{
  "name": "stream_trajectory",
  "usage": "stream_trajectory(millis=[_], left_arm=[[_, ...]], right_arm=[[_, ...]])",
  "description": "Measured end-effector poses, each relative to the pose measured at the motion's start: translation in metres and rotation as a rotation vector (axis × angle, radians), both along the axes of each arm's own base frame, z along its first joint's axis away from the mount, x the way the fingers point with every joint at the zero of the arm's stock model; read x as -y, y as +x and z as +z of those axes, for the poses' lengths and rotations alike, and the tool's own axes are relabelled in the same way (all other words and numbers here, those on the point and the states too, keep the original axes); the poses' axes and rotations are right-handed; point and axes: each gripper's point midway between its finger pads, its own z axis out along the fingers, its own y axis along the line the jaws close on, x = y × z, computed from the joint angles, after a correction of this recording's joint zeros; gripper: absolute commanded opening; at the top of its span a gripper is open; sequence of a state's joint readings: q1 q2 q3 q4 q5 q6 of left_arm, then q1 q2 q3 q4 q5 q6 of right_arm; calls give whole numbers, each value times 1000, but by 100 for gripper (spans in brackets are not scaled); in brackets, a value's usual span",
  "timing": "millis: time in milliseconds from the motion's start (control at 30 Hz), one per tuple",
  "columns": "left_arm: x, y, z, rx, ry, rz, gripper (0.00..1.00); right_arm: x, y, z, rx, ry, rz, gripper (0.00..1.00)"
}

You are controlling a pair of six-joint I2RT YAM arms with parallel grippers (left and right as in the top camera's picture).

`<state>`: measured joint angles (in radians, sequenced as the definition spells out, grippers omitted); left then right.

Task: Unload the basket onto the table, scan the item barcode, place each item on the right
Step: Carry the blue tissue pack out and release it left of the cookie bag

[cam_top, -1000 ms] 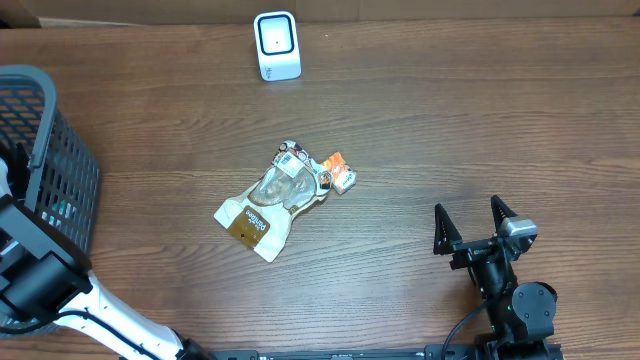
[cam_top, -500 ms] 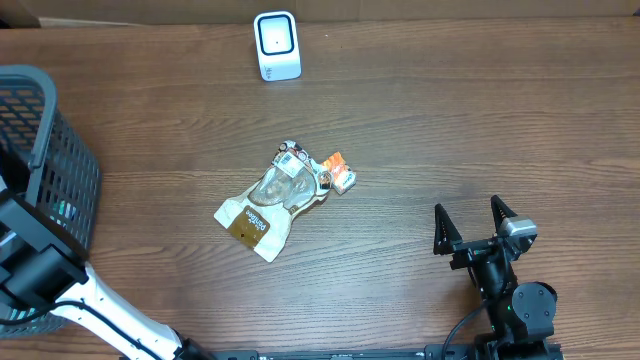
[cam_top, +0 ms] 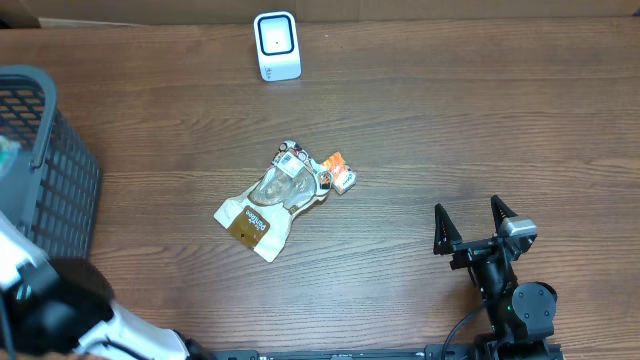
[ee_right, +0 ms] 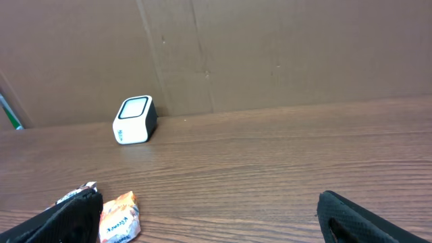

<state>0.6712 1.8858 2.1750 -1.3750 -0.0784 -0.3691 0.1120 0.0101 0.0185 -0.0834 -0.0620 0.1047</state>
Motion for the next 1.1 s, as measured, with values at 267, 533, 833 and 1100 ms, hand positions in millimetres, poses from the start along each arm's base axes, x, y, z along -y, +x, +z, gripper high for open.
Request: stream_trajectory(millis=[267, 533, 833, 1100], left_arm=[[121, -6, 117, 260, 131, -236, 4], [258, 10, 84, 141, 32, -634, 4], [362, 50, -85, -162, -29, -918, 4], [372, 62, -196, -321, -10, -935, 4]], right_arm=[[0, 0, 0, 0, 0, 0, 100], [0, 0, 0, 0, 0, 0, 100], [0, 0, 0, 0, 0, 0, 100], [0, 0, 0, 0, 0, 0, 100]])
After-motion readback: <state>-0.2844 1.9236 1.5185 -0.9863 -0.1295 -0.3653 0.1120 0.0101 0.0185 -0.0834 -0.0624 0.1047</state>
